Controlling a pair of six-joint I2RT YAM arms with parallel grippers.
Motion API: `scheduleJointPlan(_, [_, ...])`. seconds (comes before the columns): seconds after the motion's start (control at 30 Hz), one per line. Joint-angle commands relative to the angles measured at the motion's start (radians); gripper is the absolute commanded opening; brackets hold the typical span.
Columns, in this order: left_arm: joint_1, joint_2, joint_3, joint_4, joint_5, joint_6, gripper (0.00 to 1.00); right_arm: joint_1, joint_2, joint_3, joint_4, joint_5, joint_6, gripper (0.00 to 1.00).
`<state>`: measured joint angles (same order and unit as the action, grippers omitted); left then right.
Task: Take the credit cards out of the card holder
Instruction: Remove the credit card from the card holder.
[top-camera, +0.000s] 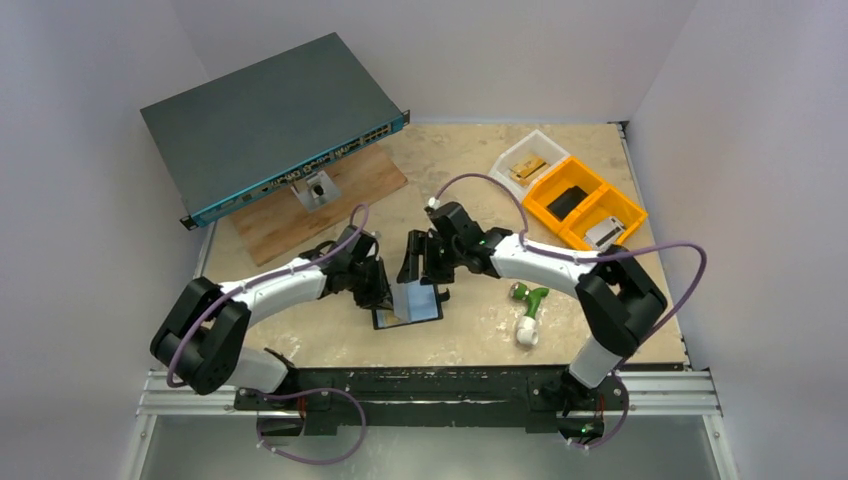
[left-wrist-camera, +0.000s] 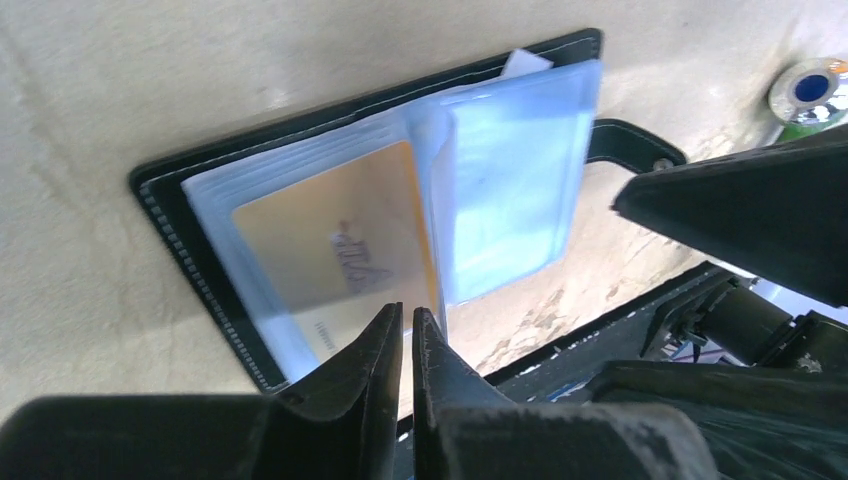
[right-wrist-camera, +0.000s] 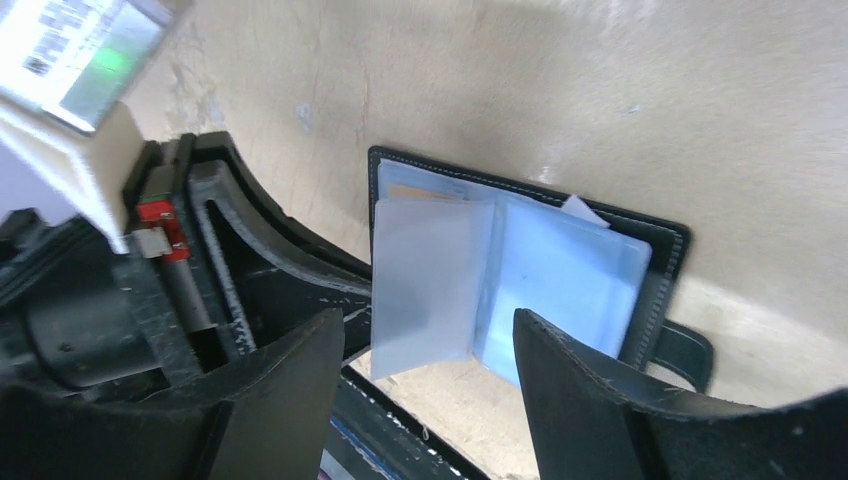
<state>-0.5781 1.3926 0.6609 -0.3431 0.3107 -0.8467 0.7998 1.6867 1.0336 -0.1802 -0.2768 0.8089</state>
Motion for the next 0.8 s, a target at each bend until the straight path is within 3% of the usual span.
scheduleJointPlan(0.0, [-0.028, 0.033, 0.080, 0.054, 0.027, -0.013, 0.08, -0.042, -0.137, -0.016, -0.059, 0.121, -0.006, 0.63])
scheduleJointPlan(0.3, [-0.060, 0.158, 0.186, 0.060, 0.041, -0.030, 0.09, -0.093, -0.308, -0.165, -0.067, 0.198, 0.035, 0.64])
scheduleJointPlan(0.57, [-0.071, 0.284, 0.229, 0.079, 0.085, -0.049, 0.09, -0.093, -0.301, -0.190, -0.040, 0.173, 0.030, 0.64])
scheduleJointPlan(0.77, [-0.071, 0.239, 0.225, 0.060, 0.081, -0.041, 0.09, -0.092, -0.262, -0.165, -0.033, 0.165, 0.021, 0.63])
